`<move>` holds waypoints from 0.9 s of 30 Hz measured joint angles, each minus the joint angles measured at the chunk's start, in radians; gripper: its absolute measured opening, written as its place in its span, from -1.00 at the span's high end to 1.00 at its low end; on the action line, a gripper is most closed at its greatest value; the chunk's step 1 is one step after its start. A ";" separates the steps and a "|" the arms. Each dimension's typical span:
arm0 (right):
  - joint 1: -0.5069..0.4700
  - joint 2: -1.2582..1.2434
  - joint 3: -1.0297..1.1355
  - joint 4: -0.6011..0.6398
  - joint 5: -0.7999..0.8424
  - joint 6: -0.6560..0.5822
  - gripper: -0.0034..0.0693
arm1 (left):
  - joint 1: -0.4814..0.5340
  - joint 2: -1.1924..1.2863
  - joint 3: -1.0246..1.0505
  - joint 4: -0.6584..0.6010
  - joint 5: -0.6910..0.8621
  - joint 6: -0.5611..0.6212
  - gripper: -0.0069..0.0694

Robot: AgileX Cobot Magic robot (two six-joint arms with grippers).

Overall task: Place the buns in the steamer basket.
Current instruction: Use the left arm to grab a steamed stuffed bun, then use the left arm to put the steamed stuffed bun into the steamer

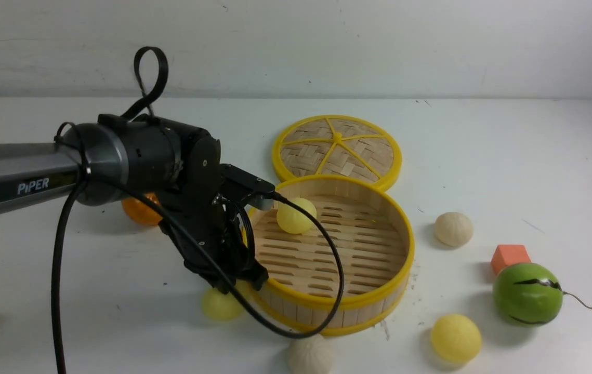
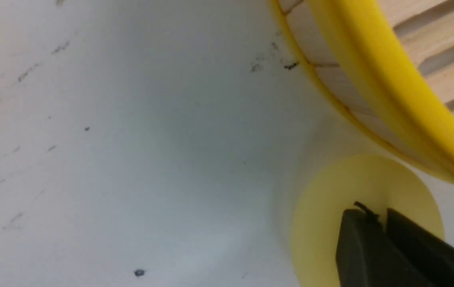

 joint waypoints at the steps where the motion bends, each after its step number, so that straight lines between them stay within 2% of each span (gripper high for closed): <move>1: 0.000 0.000 0.000 0.000 0.000 0.000 0.25 | 0.000 -0.011 -0.003 0.005 0.023 -0.007 0.85; 6: 0.000 0.000 0.000 0.000 0.000 0.000 0.25 | -0.002 -0.105 -0.056 0.035 0.166 -0.092 0.85; 12: 0.000 0.000 0.000 0.000 0.000 0.000 0.25 | -0.054 -0.165 -0.220 -0.062 0.225 -0.100 0.85; 17: 0.000 0.000 0.000 0.000 0.000 0.000 0.25 | -0.116 -0.073 -0.352 -0.093 0.243 -0.082 0.85; 27: 0.000 0.000 0.000 0.000 0.000 0.000 0.25 | -0.121 0.165 -0.491 -0.027 0.272 -0.087 0.85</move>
